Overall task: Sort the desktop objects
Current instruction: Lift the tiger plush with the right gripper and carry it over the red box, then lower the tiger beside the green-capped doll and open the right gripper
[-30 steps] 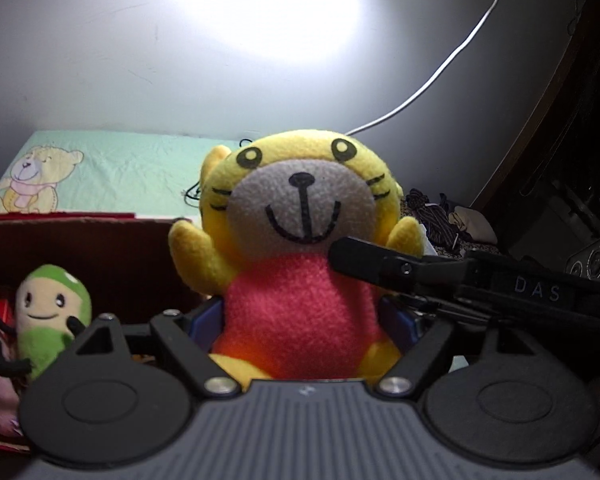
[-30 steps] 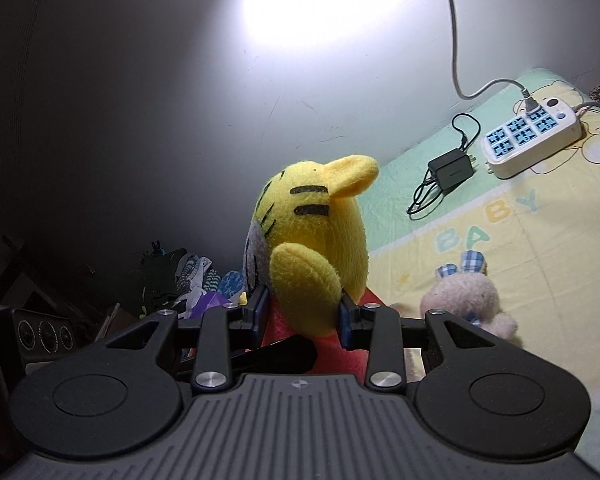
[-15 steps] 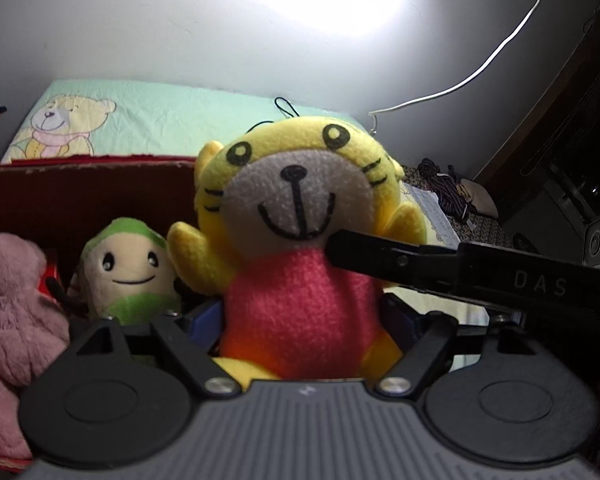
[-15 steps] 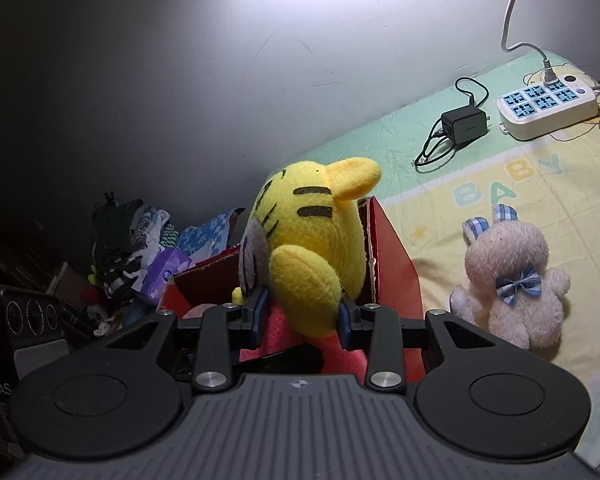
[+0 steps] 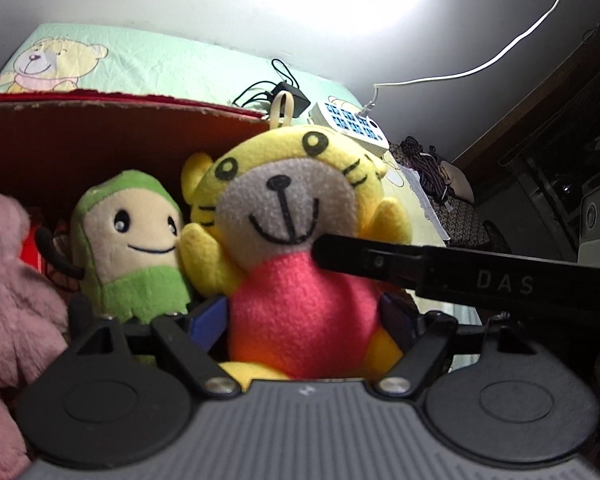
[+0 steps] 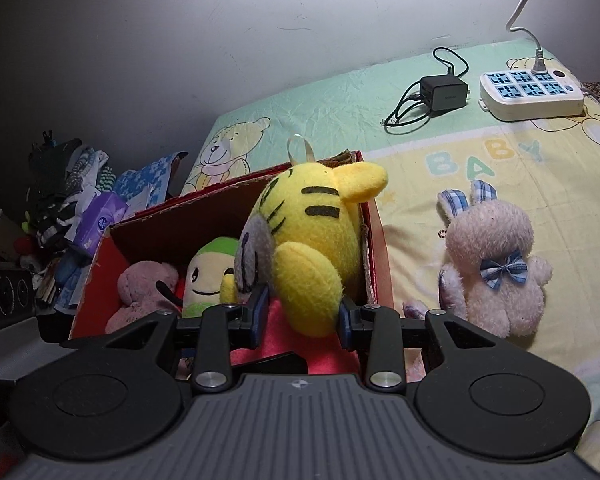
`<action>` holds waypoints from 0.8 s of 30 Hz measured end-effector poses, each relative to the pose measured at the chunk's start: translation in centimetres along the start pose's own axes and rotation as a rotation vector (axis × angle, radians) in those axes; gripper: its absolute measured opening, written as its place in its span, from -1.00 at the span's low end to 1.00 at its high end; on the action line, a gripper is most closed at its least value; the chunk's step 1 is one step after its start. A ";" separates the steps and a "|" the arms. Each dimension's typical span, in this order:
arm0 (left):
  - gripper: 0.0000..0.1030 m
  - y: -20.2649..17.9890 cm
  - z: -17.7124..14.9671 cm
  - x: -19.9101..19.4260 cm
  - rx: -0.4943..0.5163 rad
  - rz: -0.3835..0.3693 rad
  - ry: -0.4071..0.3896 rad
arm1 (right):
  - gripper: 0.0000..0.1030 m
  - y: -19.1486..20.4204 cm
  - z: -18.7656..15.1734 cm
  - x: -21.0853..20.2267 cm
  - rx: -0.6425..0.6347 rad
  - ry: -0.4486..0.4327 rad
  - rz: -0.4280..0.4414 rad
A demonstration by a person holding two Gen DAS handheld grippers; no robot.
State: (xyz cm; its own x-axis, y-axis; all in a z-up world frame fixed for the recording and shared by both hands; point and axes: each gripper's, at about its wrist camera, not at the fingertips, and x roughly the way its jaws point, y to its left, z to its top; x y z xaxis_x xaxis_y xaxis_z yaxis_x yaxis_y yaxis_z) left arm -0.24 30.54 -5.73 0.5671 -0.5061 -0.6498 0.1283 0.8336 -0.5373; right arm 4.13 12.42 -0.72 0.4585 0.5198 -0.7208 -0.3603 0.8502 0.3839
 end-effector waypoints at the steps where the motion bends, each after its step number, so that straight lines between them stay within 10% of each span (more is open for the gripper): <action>1: 0.58 0.0 0.2 0.1 0.003 0.000 0.001 | -0.28 0.0 0.0 0.1 0.000 0.002 -0.006; 24: 0.70 -0.3 1.3 -0.1 -0.024 0.019 0.037 | -0.04 0.4 0.8 -2.9 0.028 -0.201 0.009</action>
State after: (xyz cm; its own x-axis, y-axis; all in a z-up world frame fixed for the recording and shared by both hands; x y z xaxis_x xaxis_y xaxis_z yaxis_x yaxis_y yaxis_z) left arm 0.73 30.65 -4.83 0.5386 -0.4985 -0.6792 0.0979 0.8377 -0.5372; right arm 3.27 11.29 1.96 0.6092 0.5309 -0.5891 -0.3437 0.8462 0.4073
